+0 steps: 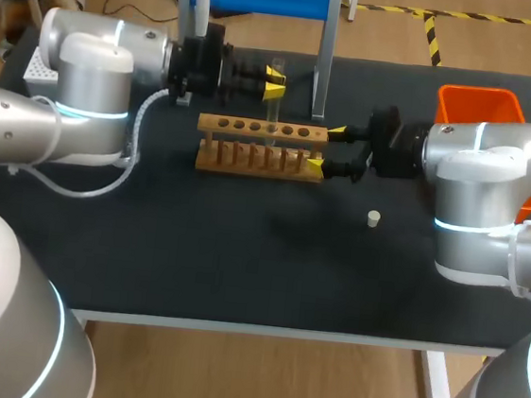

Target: Invert the test tube, pick up the pipette, mount the tip to pipette, aspirate from beaker and dispense into the tube, eject the tip, return the pipette, and cap with the stopper.

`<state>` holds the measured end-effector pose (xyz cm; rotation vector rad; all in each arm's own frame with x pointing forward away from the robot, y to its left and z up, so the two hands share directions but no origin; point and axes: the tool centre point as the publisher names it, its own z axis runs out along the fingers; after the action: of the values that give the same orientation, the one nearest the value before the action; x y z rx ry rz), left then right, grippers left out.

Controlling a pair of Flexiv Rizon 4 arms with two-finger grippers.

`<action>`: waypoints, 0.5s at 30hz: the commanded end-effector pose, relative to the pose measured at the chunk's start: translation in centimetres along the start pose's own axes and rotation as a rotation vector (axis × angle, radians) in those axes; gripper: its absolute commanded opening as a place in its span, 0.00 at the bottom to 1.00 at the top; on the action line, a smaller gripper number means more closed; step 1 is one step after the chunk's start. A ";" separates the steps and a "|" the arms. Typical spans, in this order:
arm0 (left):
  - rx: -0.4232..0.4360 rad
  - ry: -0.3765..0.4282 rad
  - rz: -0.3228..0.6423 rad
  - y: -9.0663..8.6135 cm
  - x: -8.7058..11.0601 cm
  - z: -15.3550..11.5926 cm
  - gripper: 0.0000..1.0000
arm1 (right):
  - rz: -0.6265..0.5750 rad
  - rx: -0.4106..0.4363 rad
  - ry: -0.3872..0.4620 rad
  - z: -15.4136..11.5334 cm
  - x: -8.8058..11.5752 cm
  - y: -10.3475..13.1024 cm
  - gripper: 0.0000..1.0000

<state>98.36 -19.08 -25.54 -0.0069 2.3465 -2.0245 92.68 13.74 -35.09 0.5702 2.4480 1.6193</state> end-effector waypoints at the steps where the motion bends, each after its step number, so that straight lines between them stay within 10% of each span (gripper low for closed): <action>1: 0.010 -0.007 0.007 0.5 -0.1 0.3 0.00 | 0.000 -0.001 0.000 0.0 0.0 0.0 1.00; 15: 0.023 -0.013 0.038 1.1 -0.1 0.4 0.00 | 0.000 -0.001 0.000 0.0 0.0 0.0 1.00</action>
<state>98.46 -19.17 -26.23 0.0227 2.3050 -2.0200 92.68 13.74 -35.09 0.5702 2.4479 1.6193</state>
